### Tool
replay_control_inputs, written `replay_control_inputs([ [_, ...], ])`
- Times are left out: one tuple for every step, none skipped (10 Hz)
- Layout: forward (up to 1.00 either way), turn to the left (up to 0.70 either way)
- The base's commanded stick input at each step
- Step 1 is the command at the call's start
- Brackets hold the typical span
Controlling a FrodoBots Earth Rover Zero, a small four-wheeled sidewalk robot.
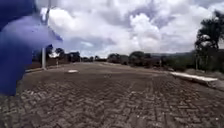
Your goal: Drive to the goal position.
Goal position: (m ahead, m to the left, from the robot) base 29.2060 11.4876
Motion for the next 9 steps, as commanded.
replay_control_inputs([
  [1.0,0.0],
  [1.0,0.0],
  [1.0,0.0],
  [1.0,0.0],
  [1.0,0.0],
  [1.0,0.0],
  [1.0,0.0],
  [1.0,0.0],
  [1.0,0.0],
])
